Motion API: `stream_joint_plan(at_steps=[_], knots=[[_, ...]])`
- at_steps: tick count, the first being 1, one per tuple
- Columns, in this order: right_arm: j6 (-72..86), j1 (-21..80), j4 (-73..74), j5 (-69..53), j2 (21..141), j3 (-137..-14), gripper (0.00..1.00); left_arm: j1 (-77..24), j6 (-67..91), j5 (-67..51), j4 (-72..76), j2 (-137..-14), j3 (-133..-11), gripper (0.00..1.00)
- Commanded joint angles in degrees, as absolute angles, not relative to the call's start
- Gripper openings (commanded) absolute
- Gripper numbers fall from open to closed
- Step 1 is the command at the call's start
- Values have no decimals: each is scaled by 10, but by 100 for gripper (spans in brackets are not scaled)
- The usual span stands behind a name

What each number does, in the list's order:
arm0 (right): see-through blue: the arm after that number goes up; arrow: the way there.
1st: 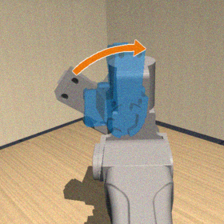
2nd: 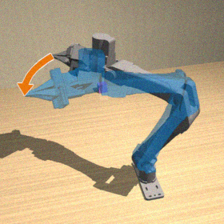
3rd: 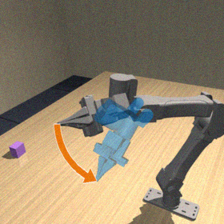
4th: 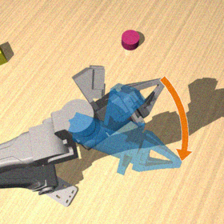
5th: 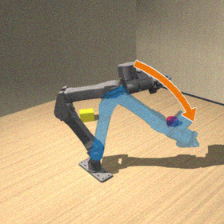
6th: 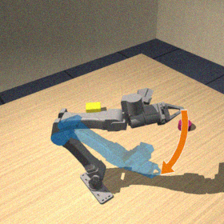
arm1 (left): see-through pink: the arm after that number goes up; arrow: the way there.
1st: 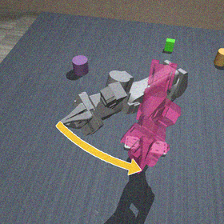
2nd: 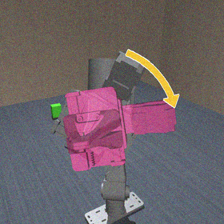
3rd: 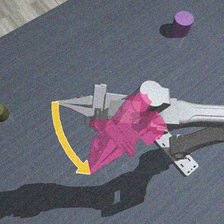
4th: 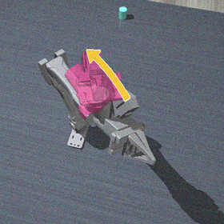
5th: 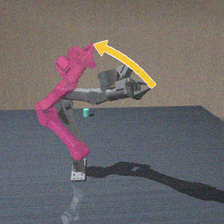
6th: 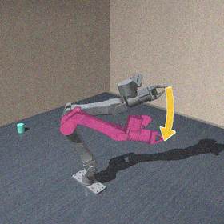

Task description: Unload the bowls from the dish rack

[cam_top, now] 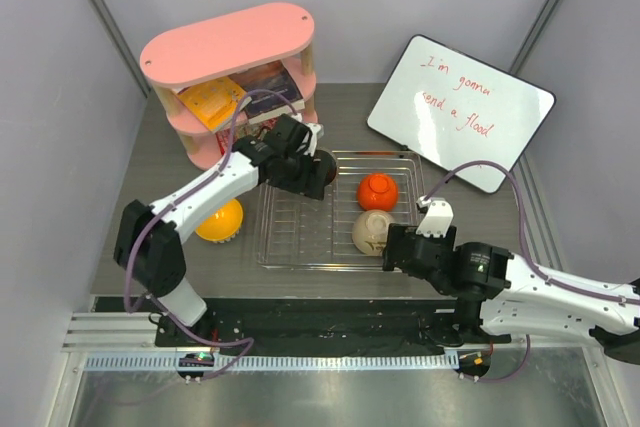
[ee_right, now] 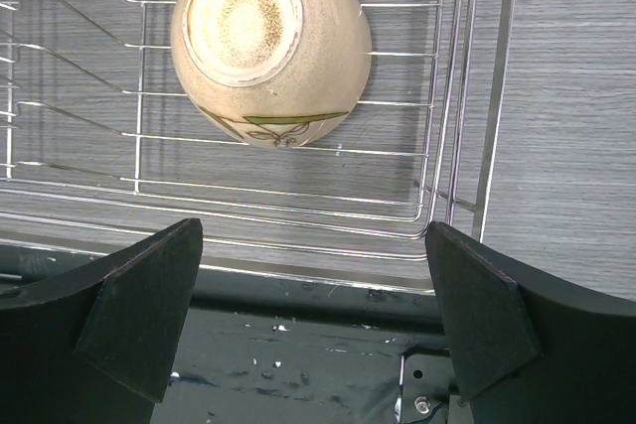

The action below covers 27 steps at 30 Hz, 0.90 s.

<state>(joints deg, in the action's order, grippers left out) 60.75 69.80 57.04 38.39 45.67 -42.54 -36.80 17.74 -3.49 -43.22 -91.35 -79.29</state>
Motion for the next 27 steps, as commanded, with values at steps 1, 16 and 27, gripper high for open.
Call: stream_joint_plan(at_steps=[1, 16, 27], knots=[[613, 699, 562, 390, 430, -438, 100, -333, 177, -112, -381, -939, -817, 89], [615, 699, 564, 383, 430, -423, 100, -257, 243, -237, -246, -965, -760, 96], [613, 699, 570, 386, 427, -425, 100, -222, 268, -249, -192, -987, -732, 97]])
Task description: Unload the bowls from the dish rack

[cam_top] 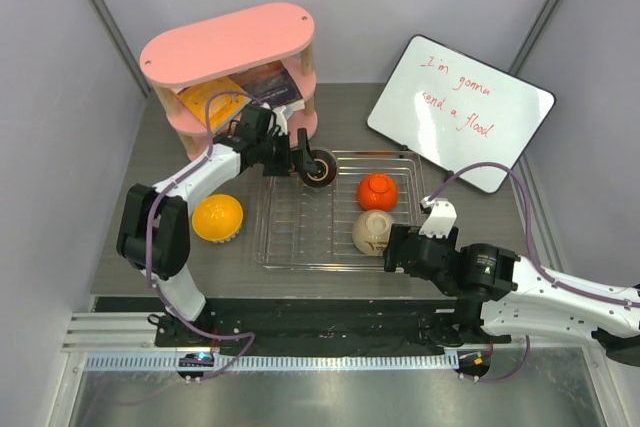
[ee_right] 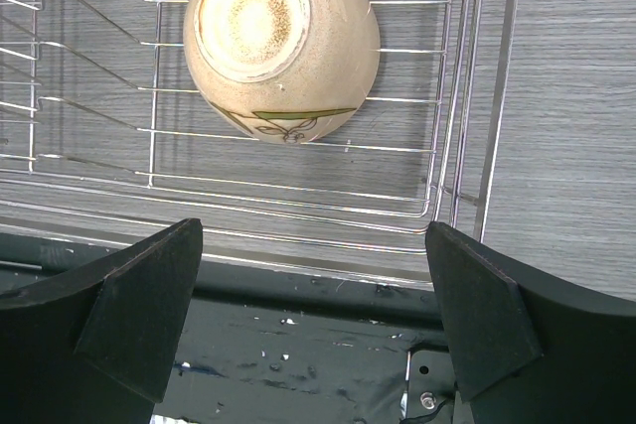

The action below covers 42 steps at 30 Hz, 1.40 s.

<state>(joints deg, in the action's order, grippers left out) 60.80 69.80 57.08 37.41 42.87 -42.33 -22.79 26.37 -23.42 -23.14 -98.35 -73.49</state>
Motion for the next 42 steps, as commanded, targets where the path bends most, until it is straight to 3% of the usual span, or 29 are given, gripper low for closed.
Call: stream_joint_plan(at_steps=[1, 11, 14, 24, 29, 30, 32, 34, 35, 38, 42], knots=[[613, 699, 570, 387, 430, -425, 100, -222, 269, -249, -190, -990, -732, 96], [602, 699, 567, 387, 454, -433, 100, -221, 300, -299, -104, -1021, -708, 96], [602, 699, 565, 389, 453, -432, 100, -221, 306, -314, -77, -1025, -689, 92], [602, 699, 563, 387, 449, -425, 100, -221, 318, -336, -30, -1026, -643, 57], [605, 699, 556, 384, 454, -417, 100, -221, 314, -328, -21, -1008, -617, 47], [604, 699, 555, 382, 454, -416, 100, -221, 313, -328, -21, -1006, -616, 38], [604, 699, 553, 381, 460, -417, 100, -221, 314, -327, -21, -1004, -613, 32], [602, 699, 553, 381, 460, -418, 100, -221, 316, -324, -21, -1000, -613, 43], [600, 699, 553, 381, 460, -419, 100, -221, 319, -323, -21, -998, -613, 65], [599, 699, 552, 386, 458, -422, 100, -221, 320, -306, -28, -997, -616, 91], [592, 699, 548, 388, 463, -424, 100, -221, 324, -295, -21, -1000, -616, 96]])
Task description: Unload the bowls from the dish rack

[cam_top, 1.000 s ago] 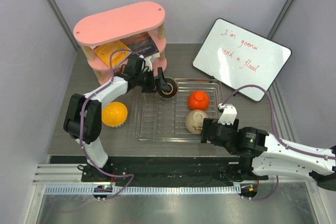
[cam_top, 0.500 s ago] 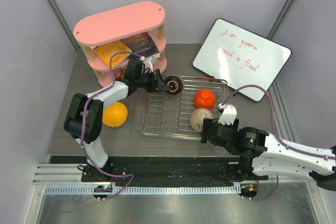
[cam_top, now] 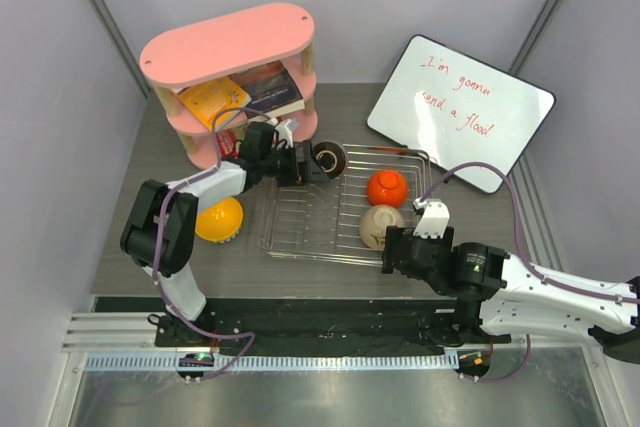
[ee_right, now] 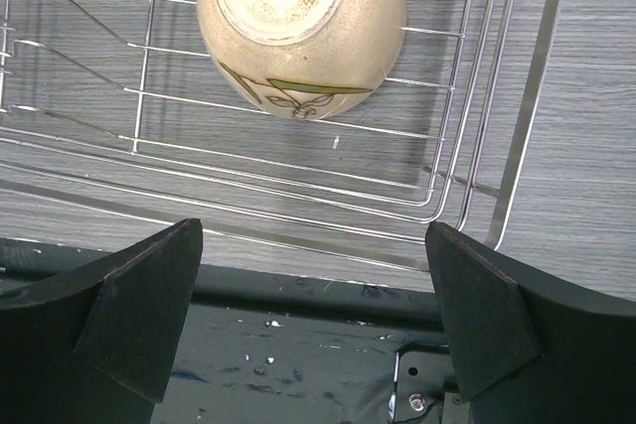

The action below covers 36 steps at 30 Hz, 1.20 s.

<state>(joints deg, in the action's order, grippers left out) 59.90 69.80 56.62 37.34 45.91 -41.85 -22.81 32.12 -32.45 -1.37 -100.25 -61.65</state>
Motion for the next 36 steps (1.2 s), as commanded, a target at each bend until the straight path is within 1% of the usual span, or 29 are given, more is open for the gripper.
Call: stream_joint_plan(at_steps=[1, 5, 10, 14, 15, 20, 26, 36], knots=[[590, 699, 548, 388, 467, -424, 100, -221, 327, -296, -17, -1000, -613, 96], [587, 699, 542, 381, 476, -421, 100, -221, 342, -291, 28, -984, -592, 97], [577, 699, 500, 366, 489, -401, 100, -220, 373, -282, 79, -968, -574, 97], [577, 699, 470, 343, 529, -381, 92, -220, 385, -269, 84, -949, -578, 97], [577, 700, 461, 339, 539, -379, 90, -220, 385, -251, 75, -936, -580, 97], [578, 699, 435, 326, 569, -367, 87, -220, 374, -223, 45, -901, -599, 97], [572, 699, 423, 322, 567, -362, 83, -220, 351, -235, 2, -940, -651, 97], [570, 699, 422, 324, 548, -347, 83, -236, 356, -225, 2, -968, -658, 97]])
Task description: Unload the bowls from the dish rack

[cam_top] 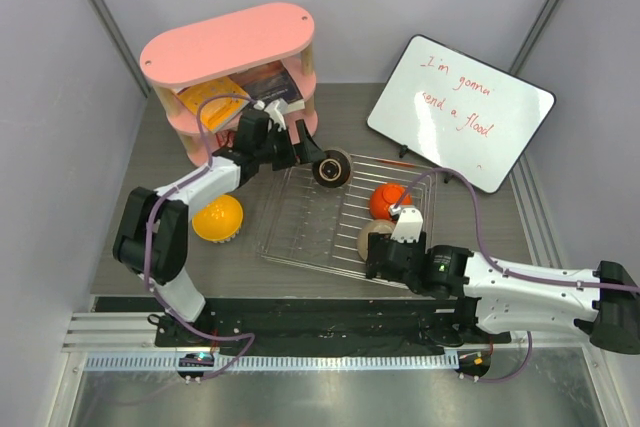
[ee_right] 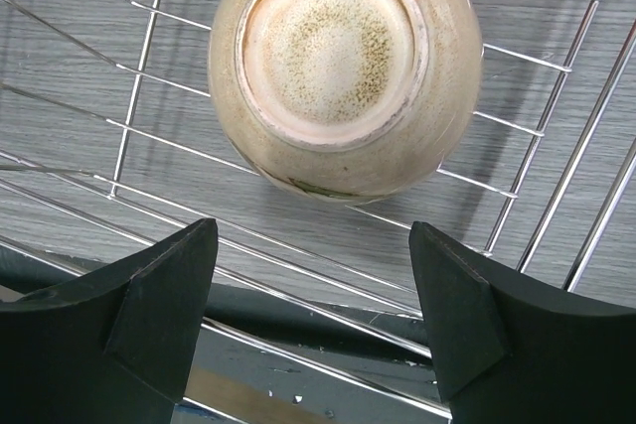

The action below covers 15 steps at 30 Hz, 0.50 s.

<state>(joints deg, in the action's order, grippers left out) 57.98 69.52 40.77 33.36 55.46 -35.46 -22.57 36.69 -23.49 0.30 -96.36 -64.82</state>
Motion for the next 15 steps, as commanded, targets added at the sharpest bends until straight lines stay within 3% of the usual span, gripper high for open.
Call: stream_joint_plan(at_steps=[1, 15], knots=[[569, 699, 423, 324, 548, -347, 84, -237, 356, -224, 2, -970, -657, 98], [547, 699, 411, 320, 552, -352, 86, -272, 376, -220, 75, -1027, -635, 97]])
